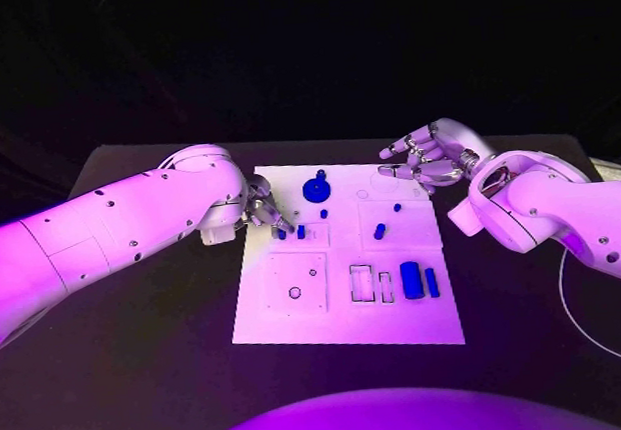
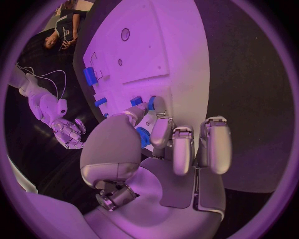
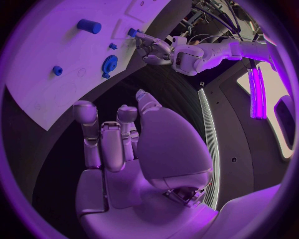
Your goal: Assemble the parts on the task board
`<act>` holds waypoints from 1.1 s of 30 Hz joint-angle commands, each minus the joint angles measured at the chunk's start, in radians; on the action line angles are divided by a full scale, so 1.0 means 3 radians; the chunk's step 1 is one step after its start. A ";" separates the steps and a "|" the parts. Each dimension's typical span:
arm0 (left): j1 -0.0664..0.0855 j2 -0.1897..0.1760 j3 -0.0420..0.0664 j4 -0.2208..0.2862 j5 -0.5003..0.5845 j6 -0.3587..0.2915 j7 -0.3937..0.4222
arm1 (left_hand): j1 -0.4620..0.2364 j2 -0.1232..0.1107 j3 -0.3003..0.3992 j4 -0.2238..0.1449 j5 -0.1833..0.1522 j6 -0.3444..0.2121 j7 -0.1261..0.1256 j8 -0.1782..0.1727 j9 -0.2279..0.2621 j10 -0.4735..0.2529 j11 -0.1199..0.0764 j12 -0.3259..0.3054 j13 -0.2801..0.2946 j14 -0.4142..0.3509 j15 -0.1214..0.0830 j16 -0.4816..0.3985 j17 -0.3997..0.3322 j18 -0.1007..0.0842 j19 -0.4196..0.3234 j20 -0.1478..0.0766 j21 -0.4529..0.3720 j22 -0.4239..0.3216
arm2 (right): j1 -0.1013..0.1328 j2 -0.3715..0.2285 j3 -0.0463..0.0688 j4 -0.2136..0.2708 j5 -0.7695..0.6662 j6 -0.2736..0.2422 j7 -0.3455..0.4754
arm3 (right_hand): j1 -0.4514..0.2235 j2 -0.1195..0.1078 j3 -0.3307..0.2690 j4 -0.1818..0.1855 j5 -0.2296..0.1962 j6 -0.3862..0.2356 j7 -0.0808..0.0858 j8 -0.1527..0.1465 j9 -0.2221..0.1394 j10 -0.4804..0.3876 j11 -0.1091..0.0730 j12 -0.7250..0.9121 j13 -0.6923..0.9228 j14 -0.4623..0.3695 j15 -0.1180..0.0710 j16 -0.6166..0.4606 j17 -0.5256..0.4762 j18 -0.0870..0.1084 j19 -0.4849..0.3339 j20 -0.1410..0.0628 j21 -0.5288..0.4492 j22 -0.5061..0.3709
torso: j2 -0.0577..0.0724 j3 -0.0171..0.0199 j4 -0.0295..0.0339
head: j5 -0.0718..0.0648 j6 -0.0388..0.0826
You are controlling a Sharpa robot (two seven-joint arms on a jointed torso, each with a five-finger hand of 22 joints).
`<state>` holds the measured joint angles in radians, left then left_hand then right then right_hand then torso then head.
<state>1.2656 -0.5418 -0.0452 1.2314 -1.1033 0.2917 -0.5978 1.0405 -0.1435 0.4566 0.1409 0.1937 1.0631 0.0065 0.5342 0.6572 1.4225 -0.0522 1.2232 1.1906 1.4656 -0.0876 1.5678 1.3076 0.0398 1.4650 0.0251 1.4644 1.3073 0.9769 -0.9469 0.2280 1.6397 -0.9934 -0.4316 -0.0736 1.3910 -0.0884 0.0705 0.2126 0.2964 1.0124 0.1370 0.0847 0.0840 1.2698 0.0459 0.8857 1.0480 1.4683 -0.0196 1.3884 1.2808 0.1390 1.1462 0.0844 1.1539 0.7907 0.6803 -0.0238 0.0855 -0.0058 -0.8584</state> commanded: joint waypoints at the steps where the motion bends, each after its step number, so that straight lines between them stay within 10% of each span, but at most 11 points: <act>1: -0.0009 -0.0001 -0.0005 -0.0011 -0.0002 0.0013 -0.0047 | -0.0054 0.0003 -0.0087 0.0030 -0.0021 0.0007 0.0017 -0.0021 -0.0006 0.0018 0.0001 0.0020 0.0008 0.0351 -0.0032 0.0010 0.0877 -0.0031 0.0154 -0.0031 0.0021 0.0561 | -0.0003 0.0002 0.0000 0.0000 -0.0004 0.0033 0.0041 | -0.0022 0.0018 0.0003 0.0015 0.0017 -0.0025 0.0000 -0.0005 0.0005 -0.0024 0.0007 -0.0021 -0.0003 0.0127 -0.0018 -0.0018 -0.0003 0.0035 -0.0020 0.0001 -0.0011 -0.0003 | 0.0001 -0.0003 -0.0001 | 0.0001 0.0007; 27: -0.0001 -0.0230 0.0064 0.0159 0.0433 -0.0874 0.0470 | -0.0059 0.0062 -0.0971 0.0372 -0.0104 -0.0089 0.0057 -0.0051 -0.0003 -0.0118 0.0032 -0.0207 -0.0191 0.0351 -0.0019 0.0010 0.0877 0.0016 0.0064 -0.0022 -0.0158 0.0425 | -0.0019 -0.0005 -0.0001 -0.0009 0.0004 0.0036 0.0041 | -0.0026 0.0017 0.0002 0.0018 0.0020 -0.0027 0.0001 -0.0006 0.0005 -0.0029 0.0007 -0.0031 -0.0012 0.0126 -0.0018 -0.0024 -0.0009 0.0036 -0.0023 0.0001 -0.0017 -0.0011 | 0.0002 -0.0002 0.0002 | -0.0020 0.0024; 33: -0.0001 -0.0258 0.0061 0.0147 0.0636 -0.1124 0.0958 | 0.0426 0.0193 -0.1039 0.0298 -0.0093 -0.0446 0.0204 -0.0165 -0.0046 -0.0891 0.0156 -0.1337 -0.1259 0.0167 0.0064 -0.0361 0.0404 0.0241 -0.0486 0.0043 -0.1135 -0.0358 | -0.0019 -0.0012 -0.0001 -0.0006 0.0004 0.0038 0.0037 | -0.0026 0.0017 0.0002 0.0018 0.0020 -0.0027 0.0001 -0.0006 0.0005 -0.0029 0.0007 -0.0031 -0.0012 0.0126 -0.0018 -0.0024 -0.0009 0.0036 -0.0023 0.0001 -0.0017 -0.0011 | 0.0001 -0.0001 0.0004 | -0.0021 0.0027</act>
<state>1.2644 -0.6205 -0.0273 1.2747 -0.9805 0.0369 -0.4430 1.1459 -0.0894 0.1425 0.2400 0.1648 0.9449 0.0611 0.4900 0.6466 1.1893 -0.0119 0.8676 0.8539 1.4654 -0.0751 1.4866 1.3073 0.0949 1.3451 0.0347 1.1696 1.2310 0.9720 -0.9504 0.2277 1.6366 -0.9897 -0.4316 -0.0710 1.3910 -0.0883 0.0705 0.2125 0.2963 1.0124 0.1371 0.0847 0.0846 1.2661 0.0496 0.8800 1.0453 1.4683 -0.0196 1.3846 1.2790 0.1390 1.1462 0.0844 1.1539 0.7882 0.6801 -0.0243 0.0863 -0.0114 -0.8511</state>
